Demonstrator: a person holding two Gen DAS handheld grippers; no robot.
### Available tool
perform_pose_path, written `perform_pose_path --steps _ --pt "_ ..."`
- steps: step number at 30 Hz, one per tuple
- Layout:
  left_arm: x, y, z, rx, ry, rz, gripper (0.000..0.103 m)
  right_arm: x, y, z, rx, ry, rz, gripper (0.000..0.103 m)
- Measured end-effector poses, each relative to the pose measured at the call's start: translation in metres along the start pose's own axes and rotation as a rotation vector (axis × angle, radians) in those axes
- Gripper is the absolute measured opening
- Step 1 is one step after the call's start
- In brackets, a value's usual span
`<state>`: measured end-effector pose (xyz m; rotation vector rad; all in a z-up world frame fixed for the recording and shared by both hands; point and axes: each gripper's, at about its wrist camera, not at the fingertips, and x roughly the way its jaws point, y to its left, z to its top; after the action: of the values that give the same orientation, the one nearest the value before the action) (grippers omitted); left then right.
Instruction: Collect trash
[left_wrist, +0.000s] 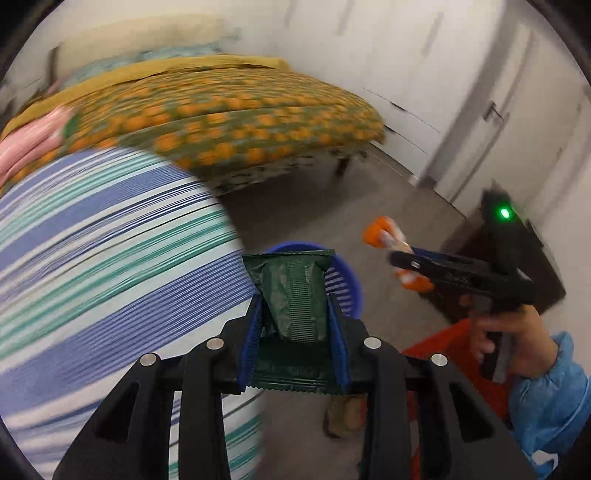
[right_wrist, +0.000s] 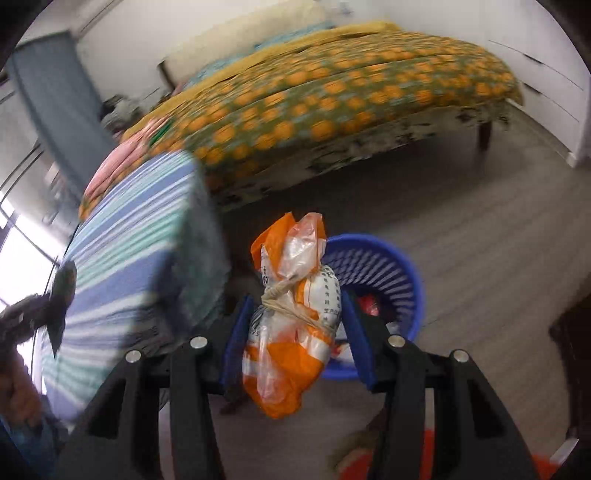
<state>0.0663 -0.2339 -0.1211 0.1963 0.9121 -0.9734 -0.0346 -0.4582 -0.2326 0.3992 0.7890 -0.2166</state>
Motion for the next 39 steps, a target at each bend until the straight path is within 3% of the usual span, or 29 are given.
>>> perform_pose_path --steps 6,13,14,16,17,21,23,25,28,33,35,37,39 --pt "0.103 -0.054 0.025 0.041 0.1 0.015 0.034 0.035 -0.048 0.022 0.076 0.03 -0.01 0.049" --pt "0.215 -0.047 0.03 -0.001 0.204 0.084 0.036 0.085 -0.091 0.034 0.125 0.059 0.014 0.052" --pt "0.227 -0.043 0.032 -0.01 0.212 0.09 0.04 0.092 -0.098 0.034 0.14 0.063 0.024 0.054" --pt "0.245 -0.036 0.035 -0.029 0.228 0.092 0.054 0.103 -0.109 0.031 0.178 0.069 0.04 0.08" --pt "0.248 -0.033 0.035 -0.04 0.229 0.095 0.061 0.103 -0.112 0.03 0.192 0.063 0.037 0.082" --pt "0.228 -0.031 0.041 -0.055 0.142 0.1 0.075 0.088 -0.108 0.033 0.187 0.018 0.042 0.088" --pt "0.204 -0.037 0.043 -0.03 0.072 0.162 0.084 0.073 -0.101 0.034 0.158 -0.015 0.027 0.092" --pt "0.179 -0.046 0.043 0.002 -0.006 0.218 0.089 0.058 -0.092 0.031 0.131 -0.036 -0.01 0.099" --pt "0.135 -0.061 0.039 0.029 -0.11 0.251 0.098 0.03 -0.076 0.024 0.077 -0.065 -0.094 0.099" --pt "0.071 -0.089 0.02 0.069 -0.201 0.234 0.098 -0.023 -0.061 0.008 0.05 -0.18 -0.187 0.099" --pt "0.059 -0.098 0.017 0.077 -0.189 0.236 0.098 -0.055 -0.055 -0.004 0.077 -0.3 -0.221 0.099" --pt "0.05 -0.105 0.011 0.068 -0.205 0.288 0.098 -0.073 -0.056 -0.013 0.131 -0.354 -0.303 0.099" --pt "0.046 -0.11 0.007 0.076 -0.218 0.349 0.098 -0.077 -0.06 -0.018 0.157 -0.349 -0.321 0.099"
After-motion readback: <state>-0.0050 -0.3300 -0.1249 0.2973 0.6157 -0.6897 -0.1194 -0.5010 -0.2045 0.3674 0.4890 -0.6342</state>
